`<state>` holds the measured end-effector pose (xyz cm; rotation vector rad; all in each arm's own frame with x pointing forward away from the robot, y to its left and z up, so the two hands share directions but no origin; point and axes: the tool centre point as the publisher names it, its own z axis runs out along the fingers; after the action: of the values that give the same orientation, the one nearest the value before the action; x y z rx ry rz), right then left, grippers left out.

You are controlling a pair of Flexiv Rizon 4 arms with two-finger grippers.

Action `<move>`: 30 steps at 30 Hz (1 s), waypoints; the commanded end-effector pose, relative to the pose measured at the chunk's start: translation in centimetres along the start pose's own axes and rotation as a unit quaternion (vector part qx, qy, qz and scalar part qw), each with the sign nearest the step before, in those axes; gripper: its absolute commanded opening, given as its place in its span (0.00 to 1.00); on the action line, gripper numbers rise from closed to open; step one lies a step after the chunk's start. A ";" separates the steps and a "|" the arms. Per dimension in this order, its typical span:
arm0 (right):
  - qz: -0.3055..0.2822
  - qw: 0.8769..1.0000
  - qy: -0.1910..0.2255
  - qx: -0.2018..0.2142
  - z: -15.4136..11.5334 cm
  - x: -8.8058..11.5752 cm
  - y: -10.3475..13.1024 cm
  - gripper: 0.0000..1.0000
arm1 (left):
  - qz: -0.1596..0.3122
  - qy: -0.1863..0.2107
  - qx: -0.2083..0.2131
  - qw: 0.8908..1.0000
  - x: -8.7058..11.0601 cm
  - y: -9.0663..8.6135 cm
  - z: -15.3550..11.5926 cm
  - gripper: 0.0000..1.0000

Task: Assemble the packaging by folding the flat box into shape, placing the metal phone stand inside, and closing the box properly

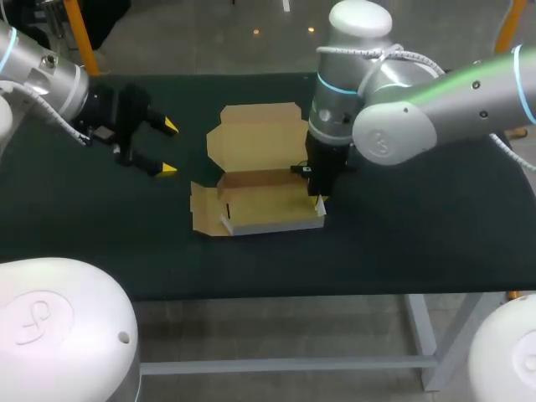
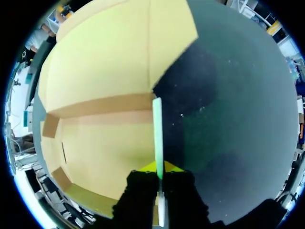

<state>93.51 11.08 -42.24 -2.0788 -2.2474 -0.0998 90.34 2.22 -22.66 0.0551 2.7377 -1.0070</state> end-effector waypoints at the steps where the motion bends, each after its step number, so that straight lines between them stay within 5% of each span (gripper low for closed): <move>1: 0.001 1.000 -0.005 -0.003 0.4 0.1 0.0 0.00 | 0.000 0.002 -0.002 1.000 0.0 -0.1 -0.2 1.00; 15: 0.023 0.994 -0.105 0.009 0.3 -0.2 0.3 0.00 | 0.000 0.002 -0.002 1.000 0.0 -0.1 -0.2 1.00; 30: 0.066 0.985 -0.157 0.008 0.2 -1.3 0.2 0.00 | 0.000 0.002 -0.002 1.000 0.0 -0.1 -0.2 1.00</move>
<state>93.69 9.71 -42.10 -2.3512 -2.2348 0.2177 90.33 2.23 -22.65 0.0551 2.7378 -1.0068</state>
